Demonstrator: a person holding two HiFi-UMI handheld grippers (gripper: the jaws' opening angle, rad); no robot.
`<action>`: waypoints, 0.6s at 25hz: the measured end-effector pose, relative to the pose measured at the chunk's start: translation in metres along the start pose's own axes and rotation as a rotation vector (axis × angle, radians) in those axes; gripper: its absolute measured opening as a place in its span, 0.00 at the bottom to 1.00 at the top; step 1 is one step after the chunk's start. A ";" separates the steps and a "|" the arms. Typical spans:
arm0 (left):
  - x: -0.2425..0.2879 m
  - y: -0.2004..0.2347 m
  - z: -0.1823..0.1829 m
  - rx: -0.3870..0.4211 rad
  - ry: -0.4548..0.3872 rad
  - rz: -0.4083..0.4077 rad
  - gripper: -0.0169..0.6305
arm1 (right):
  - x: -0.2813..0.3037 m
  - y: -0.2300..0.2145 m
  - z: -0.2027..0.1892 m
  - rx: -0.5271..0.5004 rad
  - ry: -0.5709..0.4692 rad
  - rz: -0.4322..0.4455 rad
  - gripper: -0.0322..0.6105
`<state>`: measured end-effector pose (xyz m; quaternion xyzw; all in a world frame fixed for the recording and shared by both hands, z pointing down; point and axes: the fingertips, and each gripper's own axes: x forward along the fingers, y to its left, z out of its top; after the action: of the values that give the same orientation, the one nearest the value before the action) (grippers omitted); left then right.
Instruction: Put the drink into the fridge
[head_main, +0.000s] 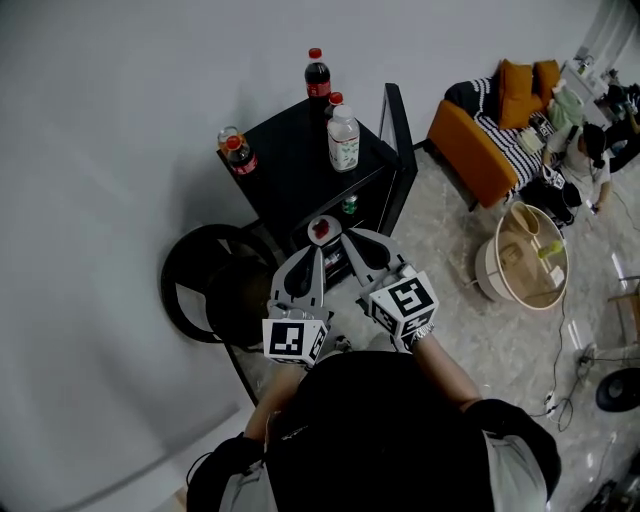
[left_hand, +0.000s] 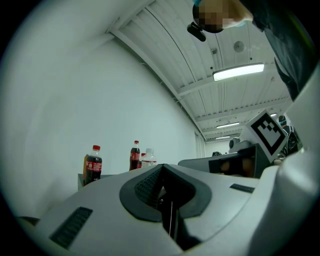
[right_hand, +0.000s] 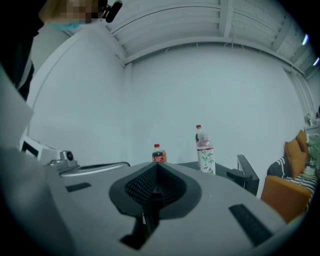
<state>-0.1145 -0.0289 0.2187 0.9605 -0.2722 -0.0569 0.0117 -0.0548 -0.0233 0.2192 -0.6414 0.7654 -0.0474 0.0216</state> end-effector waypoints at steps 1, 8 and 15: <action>-0.001 0.002 -0.001 0.004 0.001 -0.002 0.04 | 0.001 -0.001 -0.001 -0.004 0.002 -0.010 0.07; -0.004 0.015 -0.002 0.013 0.005 0.018 0.04 | 0.018 -0.030 -0.001 0.002 0.001 -0.091 0.07; 0.022 0.033 -0.010 0.021 0.012 0.074 0.04 | 0.052 -0.079 0.002 -0.012 0.001 -0.115 0.26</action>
<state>-0.1125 -0.0685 0.2280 0.9502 -0.3079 -0.0479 0.0054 0.0140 -0.0882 0.2270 -0.6844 0.7276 -0.0444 0.0145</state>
